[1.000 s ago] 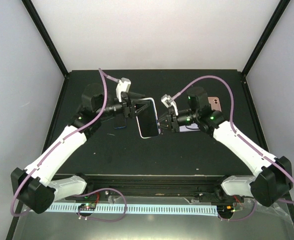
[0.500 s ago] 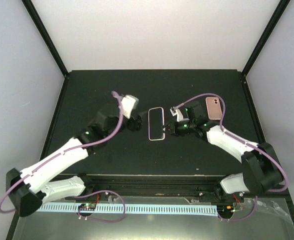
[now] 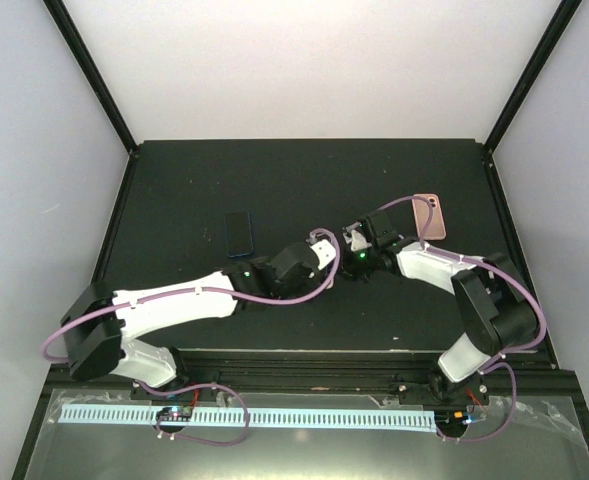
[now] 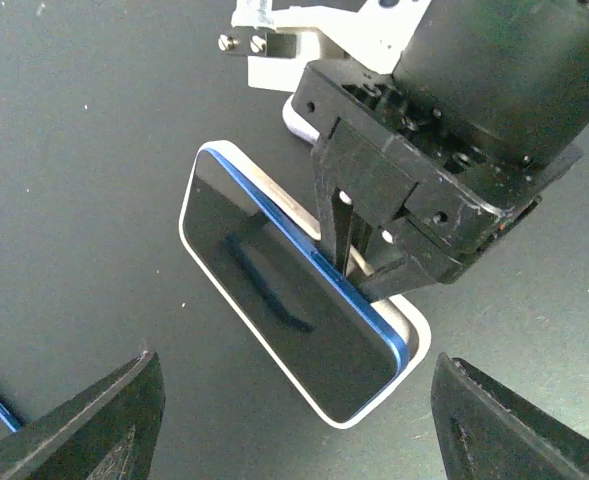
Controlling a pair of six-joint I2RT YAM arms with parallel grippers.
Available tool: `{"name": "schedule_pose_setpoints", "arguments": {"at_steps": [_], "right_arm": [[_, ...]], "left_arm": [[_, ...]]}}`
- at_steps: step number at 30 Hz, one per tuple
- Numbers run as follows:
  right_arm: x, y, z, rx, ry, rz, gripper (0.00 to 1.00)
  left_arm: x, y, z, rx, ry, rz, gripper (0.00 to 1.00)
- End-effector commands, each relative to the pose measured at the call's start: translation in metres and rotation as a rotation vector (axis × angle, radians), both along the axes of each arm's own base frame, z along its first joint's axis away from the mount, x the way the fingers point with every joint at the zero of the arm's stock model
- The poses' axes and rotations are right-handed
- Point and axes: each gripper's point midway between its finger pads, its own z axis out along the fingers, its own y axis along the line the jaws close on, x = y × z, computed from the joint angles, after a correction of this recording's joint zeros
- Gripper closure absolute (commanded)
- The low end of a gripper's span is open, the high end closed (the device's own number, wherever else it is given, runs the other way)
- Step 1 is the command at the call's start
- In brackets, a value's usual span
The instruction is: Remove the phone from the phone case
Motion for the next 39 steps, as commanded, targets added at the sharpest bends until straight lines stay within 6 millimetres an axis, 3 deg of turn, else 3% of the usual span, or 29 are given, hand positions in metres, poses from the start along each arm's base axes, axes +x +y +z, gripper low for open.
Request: {"name": "schedule_pose_setpoints", "arguments": {"at_steps": [1, 9, 18, 25, 33, 39], "right_arm": [[0.021, 0.009, 0.013, 0.028, -0.042, -0.012, 0.99], [0.025, 0.009, 0.001, 0.017, -0.005, -0.015, 0.99], [0.024, 0.012, 0.000, 0.037, 0.015, -0.010, 0.99], [0.024, 0.014, 0.003, 0.059, 0.023, -0.013, 0.99], [0.023, 0.013, 0.008, 0.080, 0.019, -0.020, 0.99], [0.020, 0.015, 0.017, 0.118, 0.015, -0.010, 0.99]], "left_arm": [[0.005, -0.003, 0.001, 0.062, -0.026, 0.008, 0.25], [0.007, -0.012, -0.026, 0.103, -0.001, -0.013, 0.25], [0.017, -0.017, -0.043, 0.183, -0.010, -0.003, 0.31], [0.020, -0.015, -0.058, 0.228, -0.006, 0.009, 0.30], [0.029, -0.005, -0.066, 0.297, -0.045, 0.064, 0.34], [0.040, 0.005, -0.055, 0.295, -0.119, 0.146, 0.43]]}}
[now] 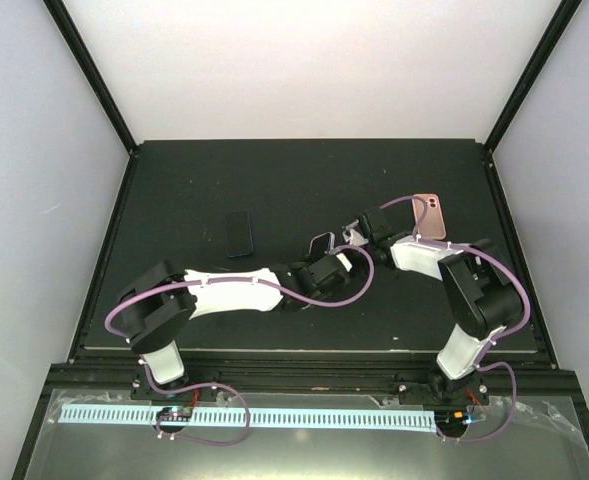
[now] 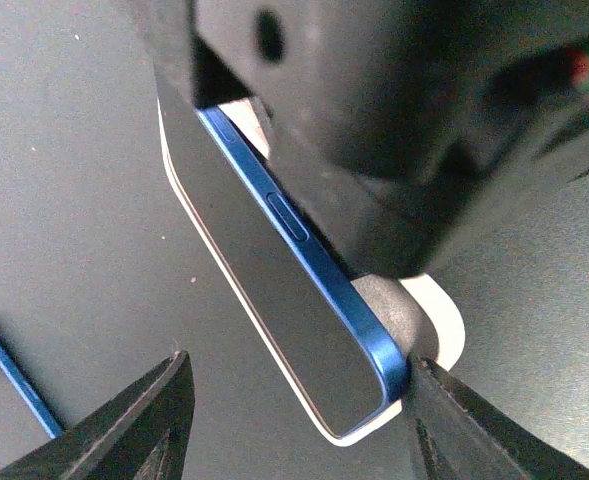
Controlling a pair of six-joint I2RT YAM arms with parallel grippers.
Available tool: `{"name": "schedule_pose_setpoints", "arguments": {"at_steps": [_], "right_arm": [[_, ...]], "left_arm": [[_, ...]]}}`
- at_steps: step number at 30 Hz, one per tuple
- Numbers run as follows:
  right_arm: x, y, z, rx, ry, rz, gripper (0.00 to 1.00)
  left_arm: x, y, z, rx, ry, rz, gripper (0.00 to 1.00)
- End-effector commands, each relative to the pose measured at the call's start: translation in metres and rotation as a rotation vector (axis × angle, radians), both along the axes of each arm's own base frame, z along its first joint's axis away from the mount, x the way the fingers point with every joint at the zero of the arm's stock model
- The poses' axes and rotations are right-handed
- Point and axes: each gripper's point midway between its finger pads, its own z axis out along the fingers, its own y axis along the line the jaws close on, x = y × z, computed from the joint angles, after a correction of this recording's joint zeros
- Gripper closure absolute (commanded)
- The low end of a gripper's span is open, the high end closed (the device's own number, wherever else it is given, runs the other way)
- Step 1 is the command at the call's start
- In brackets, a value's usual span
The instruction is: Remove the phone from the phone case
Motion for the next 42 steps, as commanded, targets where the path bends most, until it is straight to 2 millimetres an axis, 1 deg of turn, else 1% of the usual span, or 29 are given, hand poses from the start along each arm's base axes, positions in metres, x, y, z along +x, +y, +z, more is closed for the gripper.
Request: {"name": "schedule_pose_setpoints", "arguments": {"at_steps": [1, 4, 7, 13, 14, 16, 20, 23, 24, 25, 26, 28, 32, 35, 39, 42], "right_arm": [[0.004, 0.011, 0.029, 0.105, -0.045, 0.024, 0.99], [0.003, 0.012, 0.032, 0.113, -0.046, 0.032, 0.99], [0.002, 0.013, 0.035, 0.124, -0.047, 0.028, 0.99], [-0.005, 0.023, 0.051, 0.239, -0.013, 0.042, 0.99], [-0.005, 0.024, 0.054, 0.256, -0.008, 0.041, 0.99], [-0.004, 0.026, 0.062, 0.270, -0.013, 0.046, 0.99], [-0.001, 0.023, 0.062, 0.244, -0.038, 0.040, 0.99], [0.001, 0.017, 0.057, 0.214, -0.052, 0.025, 0.99], [0.002, 0.015, 0.056, 0.202, -0.061, 0.023, 0.99], [0.004, 0.013, 0.055, 0.189, -0.074, 0.020, 0.99], [0.006, 0.010, 0.052, 0.165, -0.088, 0.019, 0.99], [0.014, 0.002, 0.043, 0.092, -0.109, 0.004, 0.99], [0.025, -0.013, 0.035, 0.026, -0.141, -0.040, 0.99], [0.031, -0.024, 0.037, -0.045, -0.206, -0.055, 0.99], [0.040, -0.049, 0.038, -0.196, -0.288, -0.097, 0.99], [0.042, -0.059, 0.044, -0.232, -0.334, -0.117, 0.99]], "left_arm": [[0.017, 0.007, 0.021, 0.001, -0.114, 0.081, 0.44], [0.022, 0.013, 0.031, -0.026, -0.166, 0.118, 0.48], [0.026, 0.015, 0.037, -0.046, -0.200, 0.138, 0.51], [0.037, 0.016, 0.043, -0.044, -0.295, 0.173, 0.51], [0.038, 0.016, 0.044, -0.044, -0.308, 0.173, 0.53], [0.040, 0.016, 0.047, -0.046, -0.325, 0.173, 0.61], [0.037, 0.016, 0.057, -0.086, -0.329, 0.173, 0.76], [0.034, 0.022, 0.073, -0.133, -0.343, 0.187, 0.84], [0.032, 0.023, 0.077, -0.150, -0.346, 0.190, 0.88], [0.031, 0.025, 0.080, -0.161, -0.347, 0.192, 0.97], [0.029, 0.026, 0.083, -0.174, -0.349, 0.193, 0.98], [0.026, 0.030, 0.089, -0.189, -0.351, 0.199, 0.99], [0.023, 0.038, 0.101, -0.239, -0.353, 0.234, 0.99], [0.019, 0.044, 0.112, -0.286, -0.348, 0.259, 0.98], [0.015, 0.055, 0.128, -0.353, -0.352, 0.293, 0.98], [0.010, 0.063, 0.138, -0.382, -0.350, 0.305, 0.98]]}}
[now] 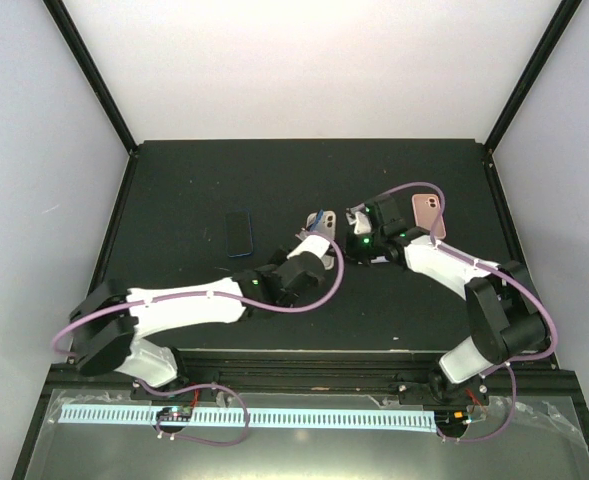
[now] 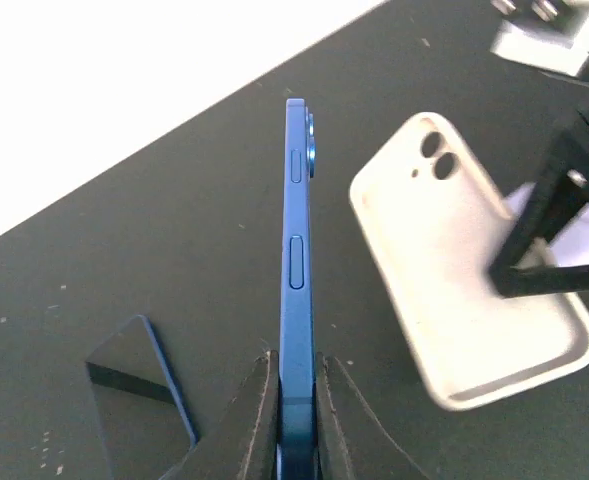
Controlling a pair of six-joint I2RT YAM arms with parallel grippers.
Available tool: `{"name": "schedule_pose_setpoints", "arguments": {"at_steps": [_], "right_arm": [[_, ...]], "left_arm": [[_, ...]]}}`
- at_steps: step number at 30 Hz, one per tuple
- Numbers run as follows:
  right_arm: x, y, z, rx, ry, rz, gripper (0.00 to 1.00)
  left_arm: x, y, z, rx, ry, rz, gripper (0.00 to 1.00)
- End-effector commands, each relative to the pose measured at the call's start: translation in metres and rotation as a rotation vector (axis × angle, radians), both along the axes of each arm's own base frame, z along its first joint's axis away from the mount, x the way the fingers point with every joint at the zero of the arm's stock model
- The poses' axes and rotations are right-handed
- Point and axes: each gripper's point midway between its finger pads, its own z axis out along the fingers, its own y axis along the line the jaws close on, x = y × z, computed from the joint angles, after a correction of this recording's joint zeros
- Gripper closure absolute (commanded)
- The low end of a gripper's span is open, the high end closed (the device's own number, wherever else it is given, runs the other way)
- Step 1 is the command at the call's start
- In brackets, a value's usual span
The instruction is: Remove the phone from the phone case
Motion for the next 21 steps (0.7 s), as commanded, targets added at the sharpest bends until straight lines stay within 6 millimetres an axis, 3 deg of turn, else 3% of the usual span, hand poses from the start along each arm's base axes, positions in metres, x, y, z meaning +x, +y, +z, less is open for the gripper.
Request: {"name": "schedule_pose_setpoints", "arguments": {"at_steps": [1, 4, 7, 10, 13, 17, 21], "right_arm": [[0.025, -0.051, -0.013, -0.237, -0.128, -0.139, 0.99], [0.027, -0.054, -0.002, -0.229, -0.169, -0.143, 0.99], [0.031, -0.052, 0.013, -0.198, -0.229, -0.106, 0.99], [0.041, -0.056, 0.042, -0.192, -0.354, -0.020, 0.99], [0.046, -0.077, 0.061, -0.204, -0.470, 0.027, 0.99], [0.035, -0.096, 0.083, -0.077, -0.587, 0.056, 0.99], [0.033, -0.110, 0.106, -0.034, -0.661, 0.030, 0.99]], "left_arm": [[-0.002, 0.032, 0.044, -0.108, -0.064, 0.106, 0.98], [-0.008, 0.042, 0.057, -0.170, -0.072, 0.109, 0.98], [-0.011, 0.054, 0.055, -0.161, -0.075, 0.130, 0.98], [-0.007, 0.071, 0.044, -0.074, -0.085, 0.192, 0.99], [0.003, 0.086, 0.030, 0.051, -0.084, 0.258, 0.98], [0.025, 0.094, 0.005, 0.181, -0.032, 0.323, 0.98], [0.050, 0.089, -0.019, 0.254, 0.018, 0.349, 0.98]]}}
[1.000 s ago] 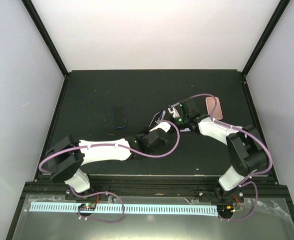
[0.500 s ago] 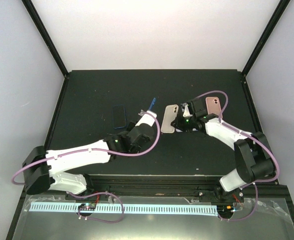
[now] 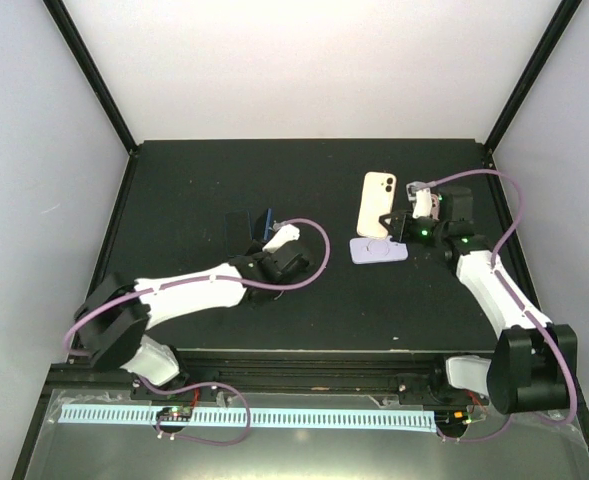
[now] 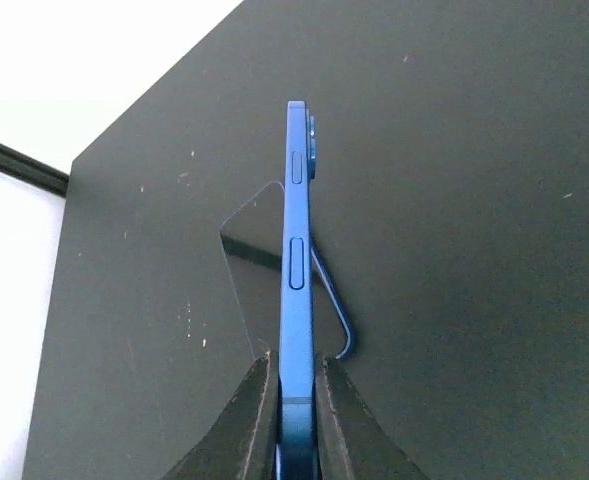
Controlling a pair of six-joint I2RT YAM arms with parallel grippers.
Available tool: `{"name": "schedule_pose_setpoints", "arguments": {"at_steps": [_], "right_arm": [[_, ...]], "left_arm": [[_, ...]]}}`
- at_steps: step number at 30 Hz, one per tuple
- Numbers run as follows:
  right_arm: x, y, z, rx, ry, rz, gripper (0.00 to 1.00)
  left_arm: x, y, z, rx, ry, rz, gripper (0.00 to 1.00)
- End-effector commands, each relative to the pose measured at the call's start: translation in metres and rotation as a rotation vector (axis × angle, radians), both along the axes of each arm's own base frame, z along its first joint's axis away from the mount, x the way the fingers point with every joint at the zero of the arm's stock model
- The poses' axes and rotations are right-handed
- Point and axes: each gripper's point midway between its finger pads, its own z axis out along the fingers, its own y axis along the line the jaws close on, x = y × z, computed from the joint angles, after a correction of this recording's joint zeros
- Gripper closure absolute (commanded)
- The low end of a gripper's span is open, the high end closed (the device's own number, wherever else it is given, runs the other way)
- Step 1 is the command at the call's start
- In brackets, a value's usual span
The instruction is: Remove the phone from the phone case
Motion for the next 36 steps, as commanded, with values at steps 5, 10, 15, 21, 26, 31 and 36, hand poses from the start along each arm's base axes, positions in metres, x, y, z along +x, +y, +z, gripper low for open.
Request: {"name": "schedule_pose_setpoints", "arguments": {"at_steps": [5, 10, 15, 21, 26, 31, 36], "right_arm": [[-0.009, -0.001, 0.052, 0.034, -0.229, 0.082, 0.99], [-0.010, -0.002, 0.049, 0.043, -0.230, 0.079, 0.99], [-0.007, 0.001, 0.042, 0.055, -0.197, 0.103, 0.99], [-0.005, -0.001, 0.043, 0.059, -0.195, 0.100, 0.99], [-0.005, 0.001, 0.040, 0.070, -0.180, 0.105, 0.99], [-0.005, 0.001, 0.039, 0.070, -0.179, 0.105, 0.99], [-0.005, -0.001, 0.041, 0.064, -0.190, 0.098, 0.99]], "left_arm": [[0.050, -0.015, -0.016, 0.114, 0.016, 0.087, 0.98], [0.067, -0.026, -0.038, 0.168, 0.045, 0.112, 0.99], [0.076, -0.020, -0.064, 0.269, 0.080, 0.181, 0.98], [0.070, 0.000, -0.099, 0.318, 0.152, 0.228, 0.98], [0.065, 0.008, -0.121, 0.322, 0.198, 0.233, 0.89], [0.065, 0.014, -0.131, 0.313, 0.223, 0.242, 0.81], [0.064, 0.018, -0.140, 0.284, 0.259, 0.250, 0.75]]}}
